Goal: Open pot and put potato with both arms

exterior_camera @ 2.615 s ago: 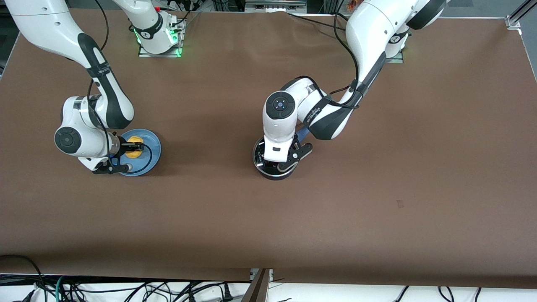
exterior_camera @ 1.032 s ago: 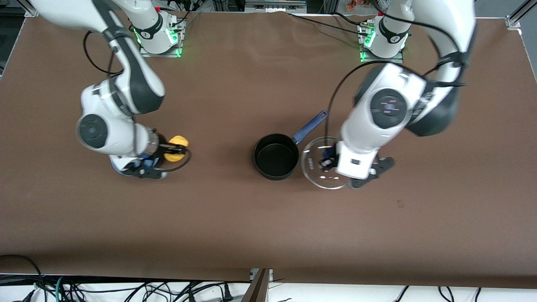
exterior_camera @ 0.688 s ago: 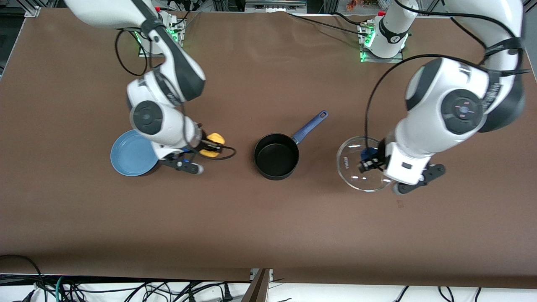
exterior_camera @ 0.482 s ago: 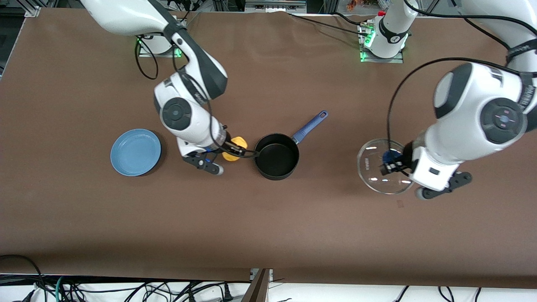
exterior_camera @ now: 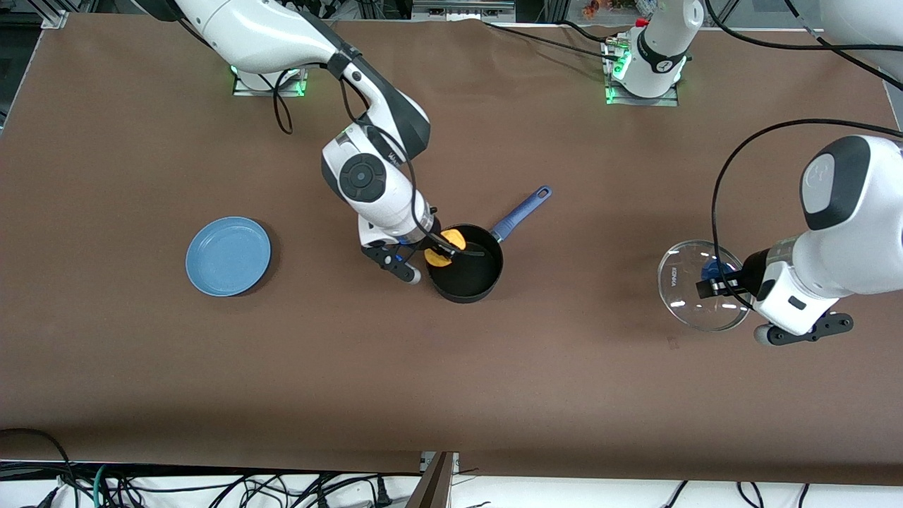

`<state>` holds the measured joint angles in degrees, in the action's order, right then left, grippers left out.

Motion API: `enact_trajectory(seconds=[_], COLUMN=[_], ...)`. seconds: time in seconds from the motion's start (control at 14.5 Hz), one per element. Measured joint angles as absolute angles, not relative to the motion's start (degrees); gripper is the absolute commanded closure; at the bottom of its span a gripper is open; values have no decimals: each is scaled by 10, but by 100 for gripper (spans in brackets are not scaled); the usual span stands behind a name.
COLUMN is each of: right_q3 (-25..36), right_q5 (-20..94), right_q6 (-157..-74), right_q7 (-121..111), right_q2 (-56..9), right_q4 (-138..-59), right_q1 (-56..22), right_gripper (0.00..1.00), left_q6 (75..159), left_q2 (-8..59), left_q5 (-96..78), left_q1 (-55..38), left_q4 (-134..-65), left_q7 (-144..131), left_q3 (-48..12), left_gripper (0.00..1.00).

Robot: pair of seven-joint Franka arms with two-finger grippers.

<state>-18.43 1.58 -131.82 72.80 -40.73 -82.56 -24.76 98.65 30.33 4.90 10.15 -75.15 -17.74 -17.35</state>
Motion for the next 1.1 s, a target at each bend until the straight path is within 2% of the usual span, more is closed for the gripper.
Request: enact_trajectory(seconds=[0.48, 0.55, 0.62, 0.76, 1.1], right_q3=[-182, -181, -180, -179, -173], right_q5=[15, 15, 14, 13, 10], right_q6=[-1359, -1359, -1359, -1359, -1350], right_q7=[766, 766, 766, 766, 765], right_q2=[-442, -445, -447, -449, -449], right_q4=[-824, -824, -823, -823, -816], right_q1=[-272, -273, -274, -274, -274], right_gripper=[45, 41, 31, 0, 0], left_q6=[1136, 1162, 1186, 1216, 1331], left_q2=[307, 307, 307, 307, 307], left_q5=[104, 107, 107, 108, 108], left_q1=[112, 116, 123, 133, 141], left_q4=[-881, -904, -926, -959, -1049], left_q7=[-165, -165, -165, -163, -163], left_q3=[-172, -172, -172, -172, -172], left_gripper=[59, 59, 59, 59, 59])
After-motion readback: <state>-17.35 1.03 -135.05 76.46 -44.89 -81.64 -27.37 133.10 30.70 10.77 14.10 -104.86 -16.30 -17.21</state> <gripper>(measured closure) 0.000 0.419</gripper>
